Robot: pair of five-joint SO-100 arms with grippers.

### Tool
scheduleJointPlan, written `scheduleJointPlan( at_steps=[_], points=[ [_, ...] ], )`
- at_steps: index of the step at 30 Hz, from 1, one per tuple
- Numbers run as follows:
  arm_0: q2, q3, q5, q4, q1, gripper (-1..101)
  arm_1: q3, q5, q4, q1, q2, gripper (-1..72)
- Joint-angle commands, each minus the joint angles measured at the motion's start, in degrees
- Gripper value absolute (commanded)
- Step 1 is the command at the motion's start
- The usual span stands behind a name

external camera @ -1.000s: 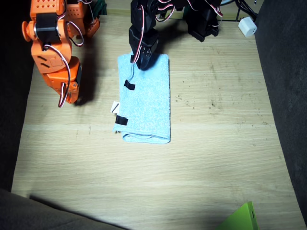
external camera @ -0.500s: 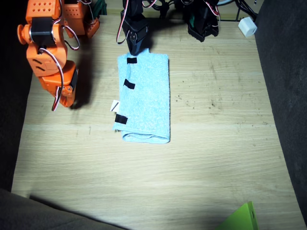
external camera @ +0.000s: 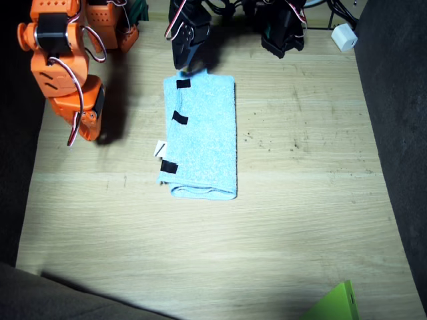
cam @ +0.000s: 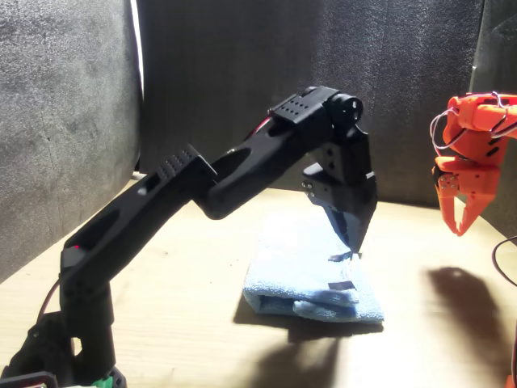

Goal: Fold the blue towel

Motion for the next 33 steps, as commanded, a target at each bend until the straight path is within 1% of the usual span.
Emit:
scheduleJointPlan(
  at_steps=[1,4,6,8,10,11,12,13,14,16,17,18,19,23,25,27,29,30,33],
  points=[
    [6.68,-2.99,0.62,0.62,3.34,5,0.09,1.49,1.41,0.44,4.48,0.0],
    [11.25,0.44,-1.49,0.62,11.87,4,2.81,1.93,0.35,0.18,6.94,0.1],
    [14.06,4.57,-4.66,0.62,20.92,2,8.35,1.58,-3.52,-0.35,11.69,0.1],
    [16.88,10.11,-9.05,0.62,31.55,0,15.64,1.41,-9.4,-0.97,18.37,0.1],
    [19.34,16.52,-12.22,0.35,42.01,0,25.49,0.0,-17.05,-1.32,27.16,0.1],
    [20.65,19.95,-13.27,-0.26,46.76,0,30.41,-0.62,-21.09,-1.58,31.64,0.1],
    [23.12,25.49,-13.8,-2.81,51.24,0,34.89,-1.14,-24.43,-1.93,35.42,0.0],
    [27.77,34.89,-14.24,-8.17,55.63,0,38.85,-1.41,-27.07,-2.2,38.58,0.0],
    [34.54,47.9,-14.41,-16.96,59.59,0,42.01,-1.23,-29.09,-2.64,41.13,0.0],
    [51.15,77.17,-14.77,-39.73,65.74,0,47.72,-1.05,-32.17,-3.25,45.09,0.0],
    [58.54,89.3,-15.12,-49.39,67.85,0,50.36,-1.32,-33.49,-3.43,46.76,0.0],
    [64.51,98.88,-14.24,-56.07,68.99,0,53.0,-1.49,-34.72,-3.6,48.34,0.0],
    [68.73,105.12,-13.18,-59.06,69.61,0,55.55,-2.02,-35.77,-3.78,50.1,0.0],
    [76.73,118.21,-11.43,-59.68,71.28,0,64.42,-4.04,-39.02,-5.62,57.04,0.0],
    [81.56,124.63,-10.46,-61.35,72.25,0,68.91,-5.27,-40.43,-7.12,61.79,0.0],
    [88.68,130.78,-8.61,-62.93,73.12,0,73.65,-6.5,-41.57,-8.35,67.85,0.0],
    [95.36,135.35,-6.77,-62.84,74.36,0,78.75,-7.73,-42.1,-8.96,74.79,0.0],
    [98.35,137.2,-5.89,-62.23,74.88,0,81.21,-8.35,-41.92,-9.23,78.75,0.0],
    [106.79,143.17,-3.87,-61.52,76.55,0,86.57,-10.37,-37.88,-10.28,92.9,0.0]
  ],
)
